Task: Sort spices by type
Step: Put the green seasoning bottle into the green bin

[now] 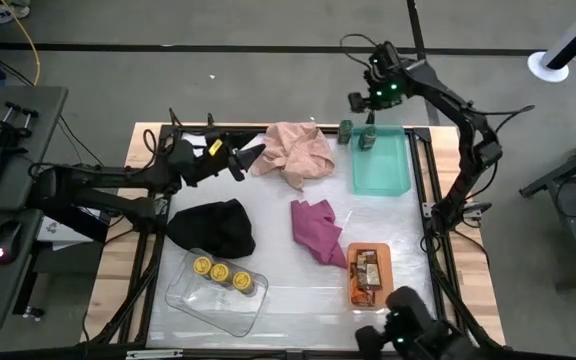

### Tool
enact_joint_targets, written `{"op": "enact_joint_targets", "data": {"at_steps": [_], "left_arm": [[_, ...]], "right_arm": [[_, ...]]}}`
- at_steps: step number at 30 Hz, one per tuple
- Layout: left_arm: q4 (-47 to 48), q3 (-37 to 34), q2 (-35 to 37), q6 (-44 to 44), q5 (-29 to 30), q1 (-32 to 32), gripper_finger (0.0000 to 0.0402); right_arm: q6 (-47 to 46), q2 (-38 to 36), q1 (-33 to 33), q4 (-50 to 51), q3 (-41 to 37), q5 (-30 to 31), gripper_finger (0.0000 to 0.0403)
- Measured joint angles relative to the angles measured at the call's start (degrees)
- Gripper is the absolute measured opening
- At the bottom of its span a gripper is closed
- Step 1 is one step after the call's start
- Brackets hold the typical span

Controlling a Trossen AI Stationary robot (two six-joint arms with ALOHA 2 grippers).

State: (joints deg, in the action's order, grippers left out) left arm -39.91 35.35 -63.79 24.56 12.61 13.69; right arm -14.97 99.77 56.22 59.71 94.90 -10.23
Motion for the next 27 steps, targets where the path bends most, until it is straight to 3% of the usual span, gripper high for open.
{"op": "enact_joint_targets", "data": {"at_steps": [5,10,13,18,27], "left_arm": [[1.7,0.0,0.0,-0.4,-7.9,3.8,0.033],[3.1,0.0,0.0,1.7,-14.7,6.9,0.033],[3.3,0.0,0.0,3.6,-17.1,8.2,0.033],[3.6,0.0,0.0,4.3,-17.5,8.6,0.033],[3.7,0.0,0.0,4.3,-17.6,8.6,0.033]], "right_arm": [[-1.3,2.5,-5.2,-5.0,0.0,1.2,0.0322],[2.1,5.9,-8.4,-7.0,-0.1,8.6,0.0322],[-3.1,7.5,-8.4,-6.3,-0.1,12.0,0.0322],[-13.0,9.6,-8.2,-7.0,-0.1,14.3,0.0322],[-17.6,12.8,-9.7,-8.4,-0.1,16.9,0.0322]]}}
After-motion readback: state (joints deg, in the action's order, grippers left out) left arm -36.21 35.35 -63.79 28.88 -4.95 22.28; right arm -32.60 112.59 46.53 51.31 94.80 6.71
